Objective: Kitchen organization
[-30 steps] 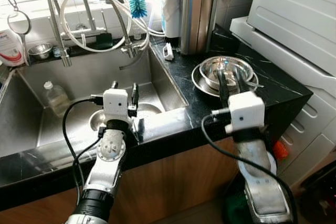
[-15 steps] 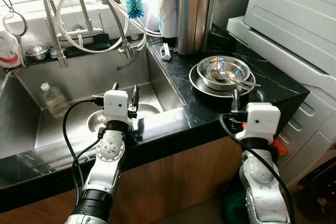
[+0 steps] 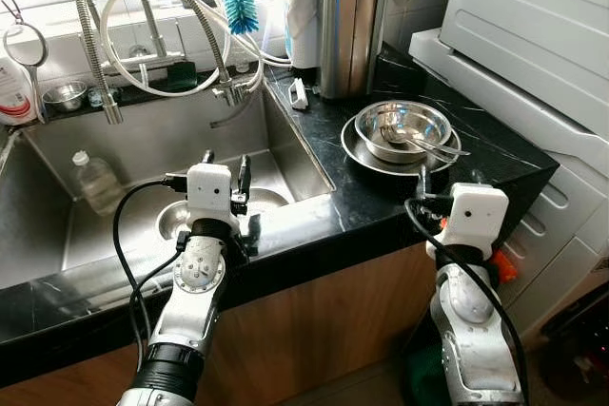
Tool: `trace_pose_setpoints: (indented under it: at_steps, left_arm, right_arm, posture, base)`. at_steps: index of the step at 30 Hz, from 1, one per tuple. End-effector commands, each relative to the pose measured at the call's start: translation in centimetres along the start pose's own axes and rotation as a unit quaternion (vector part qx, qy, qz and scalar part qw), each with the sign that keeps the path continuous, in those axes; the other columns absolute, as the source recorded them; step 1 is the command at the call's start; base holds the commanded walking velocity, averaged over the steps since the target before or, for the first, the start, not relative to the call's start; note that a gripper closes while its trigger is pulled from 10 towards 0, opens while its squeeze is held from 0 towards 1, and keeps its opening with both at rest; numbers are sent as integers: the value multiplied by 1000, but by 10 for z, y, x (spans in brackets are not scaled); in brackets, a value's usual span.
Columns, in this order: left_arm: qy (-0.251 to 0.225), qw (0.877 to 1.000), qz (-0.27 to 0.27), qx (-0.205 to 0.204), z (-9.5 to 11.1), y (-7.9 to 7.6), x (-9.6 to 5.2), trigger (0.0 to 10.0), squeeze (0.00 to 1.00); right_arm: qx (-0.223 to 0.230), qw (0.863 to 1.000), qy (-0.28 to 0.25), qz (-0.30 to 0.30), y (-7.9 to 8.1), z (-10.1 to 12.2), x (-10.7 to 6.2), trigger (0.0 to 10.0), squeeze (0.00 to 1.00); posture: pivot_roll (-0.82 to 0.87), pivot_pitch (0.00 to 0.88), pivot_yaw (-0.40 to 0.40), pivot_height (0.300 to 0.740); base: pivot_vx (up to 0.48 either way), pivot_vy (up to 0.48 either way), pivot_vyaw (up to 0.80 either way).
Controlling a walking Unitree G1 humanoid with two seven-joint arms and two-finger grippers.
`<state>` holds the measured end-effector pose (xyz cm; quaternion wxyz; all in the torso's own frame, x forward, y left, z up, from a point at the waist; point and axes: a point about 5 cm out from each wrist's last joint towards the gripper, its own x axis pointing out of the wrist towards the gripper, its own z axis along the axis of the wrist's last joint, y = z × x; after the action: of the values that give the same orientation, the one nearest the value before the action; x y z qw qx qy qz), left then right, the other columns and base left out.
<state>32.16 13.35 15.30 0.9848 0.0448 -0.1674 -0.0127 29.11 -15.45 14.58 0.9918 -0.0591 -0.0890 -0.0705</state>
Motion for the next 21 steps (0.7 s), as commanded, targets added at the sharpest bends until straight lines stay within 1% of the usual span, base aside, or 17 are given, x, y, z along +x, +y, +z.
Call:
trace_pose_setpoints:
  at_steps: [1,4,5,6,11,14,18,21]
  left_arm:
    - [4,1000,0,5,-1,1,1,10000,0]
    - [4,1000,-1,4,-1,0,1,10000,0]
    - [4,1000,-1,3,-1,0,1,10000,0]
    - [4,1000,-1,3,-2,0,1,10000,0]
    - [3,1000,-3,2,0,-2,2,10000,0]
    - [5,1000,-3,1,-1,-3,1,10000,0]
    - [6,1000,-4,1,-2,-4,0,10000,0]
    - [7,1000,-4,0,-2,-4,0,10000,0]
  right_arm:
    - [4,1000,-5,13,7,3,3,10000,0]
    - [11,1000,-5,19,10,4,6,10000,0]
    - [3,999,-2,35,13,2,7,10000,0]
    - [0,999,-2,39,14,1,8,10000,0]
    - [8,999,-6,40,15,3,9,10000,0]
    - [3,999,-25,47,18,7,12,10000,0]
    - [2,999,-27,41,17,8,14,10000,0]
    - [2,999,-33,14,10,10,17,10000,0]
  posture:
    - [-160,0,57,740]
    - [-160,0,58,740]
    - [-160,0,58,740]
    - [-160,0,58,740]
    - [-153,0,55,740]
    - [-151,0,55,740]
    - [-151,0,55,740]
    - [-148,0,52,740]
  base:
    - [0,0,0]
    - [0,0,0]
    - [0,0,0]
    - [0,0,0]
    - [0,0,0]
    - [0,0,0]
    - [0,0,0]
    - [0,0,0]
